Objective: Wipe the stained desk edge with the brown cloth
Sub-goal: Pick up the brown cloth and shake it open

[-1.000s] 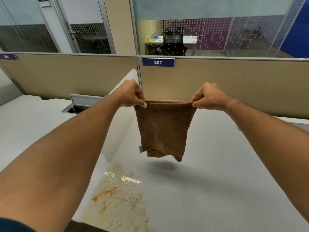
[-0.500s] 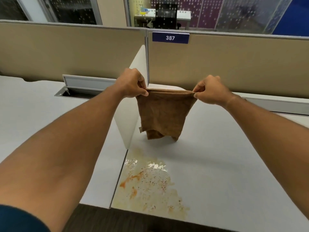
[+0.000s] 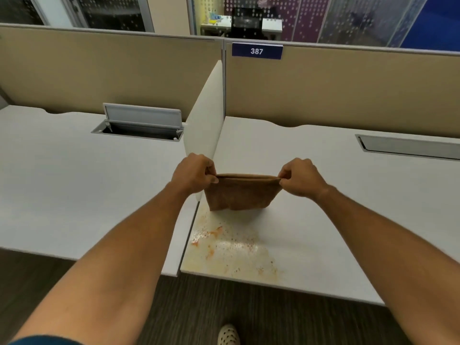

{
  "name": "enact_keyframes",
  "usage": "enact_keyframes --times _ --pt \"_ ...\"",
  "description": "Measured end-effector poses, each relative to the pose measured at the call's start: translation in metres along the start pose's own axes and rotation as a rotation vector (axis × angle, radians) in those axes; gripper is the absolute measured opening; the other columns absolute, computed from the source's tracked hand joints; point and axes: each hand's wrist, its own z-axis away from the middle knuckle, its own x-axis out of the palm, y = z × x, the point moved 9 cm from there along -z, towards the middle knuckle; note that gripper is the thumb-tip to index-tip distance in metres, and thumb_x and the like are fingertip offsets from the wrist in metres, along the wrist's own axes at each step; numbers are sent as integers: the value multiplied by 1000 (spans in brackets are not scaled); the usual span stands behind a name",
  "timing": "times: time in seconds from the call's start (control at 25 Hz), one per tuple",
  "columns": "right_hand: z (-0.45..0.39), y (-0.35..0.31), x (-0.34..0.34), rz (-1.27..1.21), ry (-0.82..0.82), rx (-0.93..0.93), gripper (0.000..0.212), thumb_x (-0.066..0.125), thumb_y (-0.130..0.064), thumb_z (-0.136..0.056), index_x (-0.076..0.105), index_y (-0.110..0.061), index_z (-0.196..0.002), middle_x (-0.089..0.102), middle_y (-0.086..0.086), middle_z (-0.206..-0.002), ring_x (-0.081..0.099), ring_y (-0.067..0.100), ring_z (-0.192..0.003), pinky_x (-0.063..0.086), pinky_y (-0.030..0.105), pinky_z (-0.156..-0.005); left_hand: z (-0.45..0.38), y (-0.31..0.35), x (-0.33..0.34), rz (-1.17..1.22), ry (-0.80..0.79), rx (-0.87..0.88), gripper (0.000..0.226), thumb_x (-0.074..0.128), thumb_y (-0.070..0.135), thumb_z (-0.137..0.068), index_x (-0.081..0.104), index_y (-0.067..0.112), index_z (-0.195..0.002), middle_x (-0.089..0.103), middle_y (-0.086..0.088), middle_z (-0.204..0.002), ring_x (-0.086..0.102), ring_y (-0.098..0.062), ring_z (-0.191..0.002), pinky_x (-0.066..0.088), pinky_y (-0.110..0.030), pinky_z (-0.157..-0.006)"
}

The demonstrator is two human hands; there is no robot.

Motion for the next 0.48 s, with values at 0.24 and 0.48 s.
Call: enact_keyframes --times 0.24,0.48 --pt "84 14 74 -13 -146 62 18 65 -7 -72 78 -13 -81 74 4 -76 67 19 -73 54 27 -64 88 -17 55 -65 -120 -49 16 82 25 -75 77 18 -88 74 -4 -89 68 -24 -84 56 -41 -79" --pt "139 24 141 112 -348 81 8 61 -13 -77 56 -18 -74 63 4 -78 65 25 -74 49 31 -61 140 -35 116 -95 -334 -50 21 73 28 -81 76 21 -101 76 1 -100 68 -17 -87 57 -34 -80"
